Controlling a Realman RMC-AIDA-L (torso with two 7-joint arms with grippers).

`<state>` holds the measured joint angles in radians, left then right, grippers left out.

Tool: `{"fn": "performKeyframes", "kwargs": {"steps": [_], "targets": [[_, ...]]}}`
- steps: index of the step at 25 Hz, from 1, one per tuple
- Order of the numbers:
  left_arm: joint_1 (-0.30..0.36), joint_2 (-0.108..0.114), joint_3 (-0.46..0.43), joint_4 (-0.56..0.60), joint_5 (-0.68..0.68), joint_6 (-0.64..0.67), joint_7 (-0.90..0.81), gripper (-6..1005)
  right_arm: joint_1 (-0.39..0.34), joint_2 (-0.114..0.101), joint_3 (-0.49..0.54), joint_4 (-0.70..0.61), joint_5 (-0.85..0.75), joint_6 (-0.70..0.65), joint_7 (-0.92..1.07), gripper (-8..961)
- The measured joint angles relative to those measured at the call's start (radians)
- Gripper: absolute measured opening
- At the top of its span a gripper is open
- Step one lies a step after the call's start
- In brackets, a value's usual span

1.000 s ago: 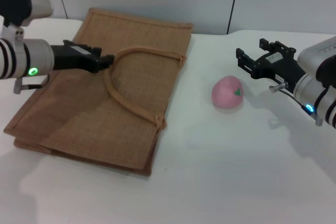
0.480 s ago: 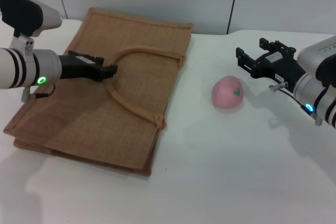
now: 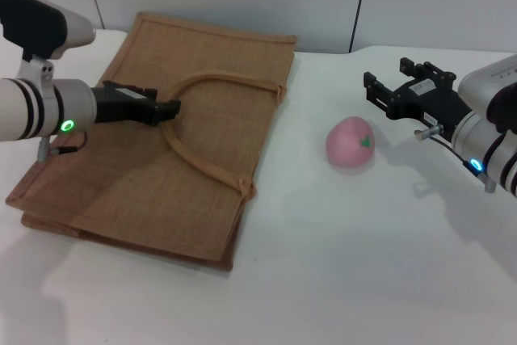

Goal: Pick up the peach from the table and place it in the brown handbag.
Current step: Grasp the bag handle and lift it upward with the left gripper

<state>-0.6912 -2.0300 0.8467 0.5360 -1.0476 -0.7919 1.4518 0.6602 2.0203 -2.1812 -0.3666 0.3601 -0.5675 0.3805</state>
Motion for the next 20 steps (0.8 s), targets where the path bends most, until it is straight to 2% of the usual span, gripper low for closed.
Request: {"fn": "performKeyframes", "kwargs": {"steps": [20], "targets": [[-0.023,-0.001,0.000,-0.101,-0.077,0.041,0.063,497,0.004,-0.001,0.001,0.000,-0.004,0.000,0.019,677]]}}
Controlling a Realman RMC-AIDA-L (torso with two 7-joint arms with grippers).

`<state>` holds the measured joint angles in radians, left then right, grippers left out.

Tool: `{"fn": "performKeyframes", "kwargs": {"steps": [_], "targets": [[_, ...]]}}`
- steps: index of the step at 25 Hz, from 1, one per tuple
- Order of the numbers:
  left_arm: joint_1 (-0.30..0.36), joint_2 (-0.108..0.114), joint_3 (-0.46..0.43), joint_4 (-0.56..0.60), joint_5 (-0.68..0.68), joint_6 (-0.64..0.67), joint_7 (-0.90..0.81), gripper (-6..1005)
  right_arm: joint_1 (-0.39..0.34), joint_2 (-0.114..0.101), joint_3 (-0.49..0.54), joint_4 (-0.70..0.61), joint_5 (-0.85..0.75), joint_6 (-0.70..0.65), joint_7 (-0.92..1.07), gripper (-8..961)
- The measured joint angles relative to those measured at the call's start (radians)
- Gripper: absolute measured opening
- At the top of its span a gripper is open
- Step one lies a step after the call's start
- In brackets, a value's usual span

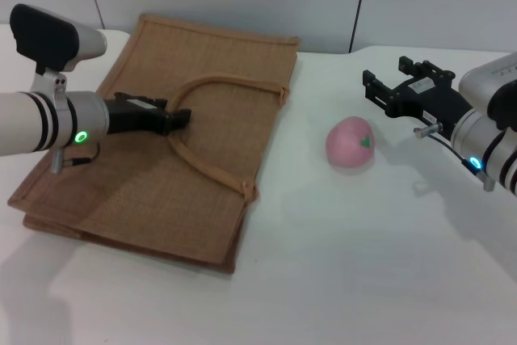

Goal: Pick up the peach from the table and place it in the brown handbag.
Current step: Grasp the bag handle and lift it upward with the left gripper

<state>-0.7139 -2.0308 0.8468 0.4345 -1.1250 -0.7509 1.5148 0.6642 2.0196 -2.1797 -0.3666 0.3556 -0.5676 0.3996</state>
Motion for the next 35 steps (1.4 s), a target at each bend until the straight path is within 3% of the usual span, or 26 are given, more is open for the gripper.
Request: {"fn": "performKeyframes", "kwargs": {"steps": [17,22,35], "targets": [[-0.001,0.002,0.000,-0.020,-0.001,0.043,-0.003,487,0.005,-0.001,-0.002,0.002,-0.001,0.000,0.008,678],[-0.010,0.002,0.000,-0.021,-0.001,0.053,-0.010,437,0.006,-0.001,-0.002,0.001,0.000,0.000,0.008,677],[-0.038,0.001,0.006,0.002,-0.023,0.090,-0.002,167,0.010,-0.001,-0.001,0.000,0.000,0.000,0.008,678]]}}
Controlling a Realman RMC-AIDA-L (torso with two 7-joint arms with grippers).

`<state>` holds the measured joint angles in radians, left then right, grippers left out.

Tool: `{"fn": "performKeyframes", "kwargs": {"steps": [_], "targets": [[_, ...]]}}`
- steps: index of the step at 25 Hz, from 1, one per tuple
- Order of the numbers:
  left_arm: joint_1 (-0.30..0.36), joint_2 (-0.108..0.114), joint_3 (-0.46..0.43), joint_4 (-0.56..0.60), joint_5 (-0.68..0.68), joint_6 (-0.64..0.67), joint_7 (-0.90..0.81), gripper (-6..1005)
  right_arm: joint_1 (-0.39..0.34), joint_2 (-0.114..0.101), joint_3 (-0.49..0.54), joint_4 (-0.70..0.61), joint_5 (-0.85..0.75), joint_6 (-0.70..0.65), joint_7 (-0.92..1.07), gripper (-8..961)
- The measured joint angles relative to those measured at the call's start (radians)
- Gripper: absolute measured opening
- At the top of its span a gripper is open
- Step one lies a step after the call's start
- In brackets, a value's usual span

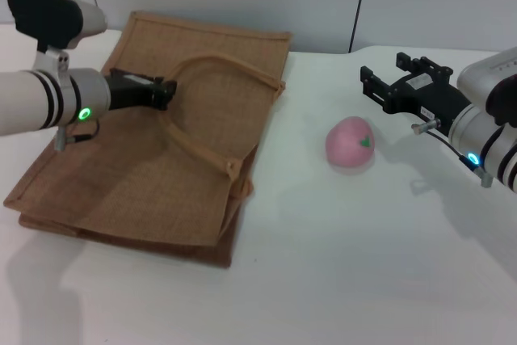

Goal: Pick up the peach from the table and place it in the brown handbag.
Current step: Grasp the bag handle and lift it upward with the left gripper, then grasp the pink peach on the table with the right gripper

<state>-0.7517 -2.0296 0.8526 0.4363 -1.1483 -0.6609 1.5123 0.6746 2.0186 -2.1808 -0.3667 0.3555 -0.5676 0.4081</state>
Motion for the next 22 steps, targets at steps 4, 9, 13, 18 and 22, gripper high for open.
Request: {"fn": "performKeyframes", "kwargs": {"steps": [4,9,13,18,22], "targets": [[0.000,-0.002,0.007,0.031,0.004,-0.016,-0.005,141,0.000,0.000,-0.004,0.000,0.000,0.000,0.000,678],[0.007,-0.001,0.008,0.083,0.008,-0.090,-0.013,129,0.000,0.000,-0.013,0.000,-0.005,0.000,0.000,678],[0.043,-0.002,0.008,0.192,0.034,-0.178,-0.058,128,-0.002,0.000,-0.034,-0.027,-0.051,0.003,0.000,678],[0.118,-0.005,0.028,0.382,0.100,-0.280,-0.157,127,-0.013,-0.004,-0.037,-0.124,-0.101,0.080,0.000,677],[0.163,-0.005,0.067,0.490,0.130,-0.309,-0.215,127,-0.041,-0.023,-0.035,-0.213,-0.142,0.161,0.000,677]]}}
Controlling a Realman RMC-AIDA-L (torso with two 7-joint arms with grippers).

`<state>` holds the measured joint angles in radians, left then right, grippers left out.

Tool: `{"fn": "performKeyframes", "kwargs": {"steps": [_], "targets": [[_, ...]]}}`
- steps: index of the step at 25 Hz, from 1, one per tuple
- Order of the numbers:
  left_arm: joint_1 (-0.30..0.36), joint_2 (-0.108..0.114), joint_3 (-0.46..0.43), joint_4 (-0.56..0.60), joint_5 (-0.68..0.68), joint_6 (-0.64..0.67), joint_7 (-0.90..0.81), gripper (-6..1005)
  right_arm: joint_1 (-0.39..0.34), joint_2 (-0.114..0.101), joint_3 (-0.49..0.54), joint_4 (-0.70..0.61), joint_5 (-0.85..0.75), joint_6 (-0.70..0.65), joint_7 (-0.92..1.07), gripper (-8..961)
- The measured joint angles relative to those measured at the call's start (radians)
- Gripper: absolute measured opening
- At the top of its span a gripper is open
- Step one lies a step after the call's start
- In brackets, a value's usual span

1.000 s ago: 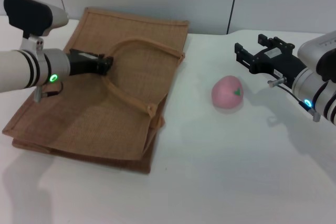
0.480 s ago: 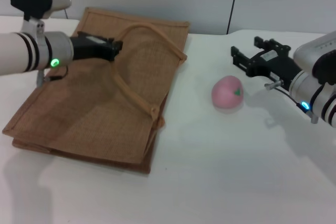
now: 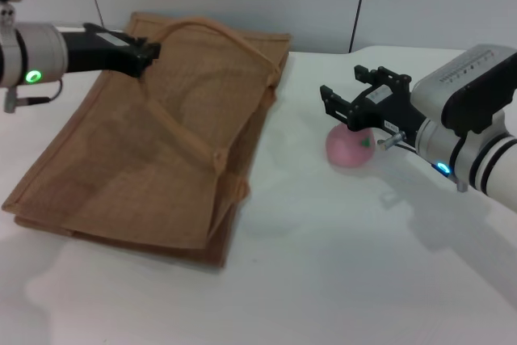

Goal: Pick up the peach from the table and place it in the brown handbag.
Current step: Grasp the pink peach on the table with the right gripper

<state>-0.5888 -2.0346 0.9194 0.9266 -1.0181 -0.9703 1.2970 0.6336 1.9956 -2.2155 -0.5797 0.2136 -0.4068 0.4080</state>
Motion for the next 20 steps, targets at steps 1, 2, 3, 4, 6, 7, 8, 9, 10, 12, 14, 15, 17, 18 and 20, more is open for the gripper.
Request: {"fn": "performKeyframes", "kwargs": {"steps": [1,2,3,4,6,7,8,9,10,12,14,15,17,18,20], "targets": [[0.008,0.000,0.010,0.029,0.010,-0.005,-0.018,127,-0.009,-0.007,0.001,-0.022,-0.008,0.014,-0.001,677],[0.013,0.000,0.015,0.052,0.017,-0.014,-0.030,127,-0.020,-0.015,0.002,-0.049,-0.014,0.029,-0.002,677],[0.015,0.000,0.018,0.066,0.020,-0.020,-0.037,127,-0.041,-0.033,0.004,-0.102,-0.019,0.057,-0.007,677],[0.016,0.001,0.019,0.082,0.023,-0.030,-0.044,127,-0.041,-0.033,0.004,-0.102,-0.019,0.057,-0.007,677],[0.016,0.003,0.018,0.106,0.028,-0.053,-0.058,127,-0.055,-0.046,0.004,-0.137,-0.023,0.085,-0.009,677],[0.015,0.004,0.017,0.118,0.034,-0.063,-0.066,127,-0.058,-0.051,0.004,-0.149,-0.026,0.100,-0.009,677],[0.014,0.004,0.015,0.127,0.039,-0.069,-0.071,127,-0.059,-0.054,0.003,-0.159,-0.027,0.117,-0.009,678],[0.013,0.005,0.014,0.141,0.047,-0.074,-0.078,127,-0.061,-0.057,0.002,-0.169,-0.028,0.134,-0.010,678],[0.013,0.005,0.014,0.154,0.053,-0.078,-0.084,127,-0.061,-0.059,0.001,-0.178,-0.030,0.148,-0.010,678],[0.012,0.005,0.014,0.189,0.068,-0.087,-0.098,127,-0.064,-0.061,-0.001,-0.198,-0.039,0.180,-0.011,679],[0.008,0.005,0.011,0.222,0.082,-0.105,-0.113,127,-0.071,-0.061,-0.001,-0.222,-0.056,0.203,-0.012,680],[0.006,0.006,0.011,0.229,0.086,-0.111,-0.117,127,-0.077,-0.061,-0.001,-0.238,-0.069,0.214,-0.012,680],[-0.004,0.008,0.008,0.258,0.093,-0.132,-0.133,127,-0.088,-0.061,0.000,-0.273,-0.095,0.241,-0.012,681],[-0.008,0.008,0.007,0.274,0.096,-0.139,-0.139,127,-0.092,-0.061,0.001,-0.291,-0.103,0.257,-0.012,682],[-0.009,0.007,0.006,0.307,0.098,-0.153,-0.149,127,-0.099,-0.061,0.001,-0.331,-0.121,0.297,-0.012,683]]}}
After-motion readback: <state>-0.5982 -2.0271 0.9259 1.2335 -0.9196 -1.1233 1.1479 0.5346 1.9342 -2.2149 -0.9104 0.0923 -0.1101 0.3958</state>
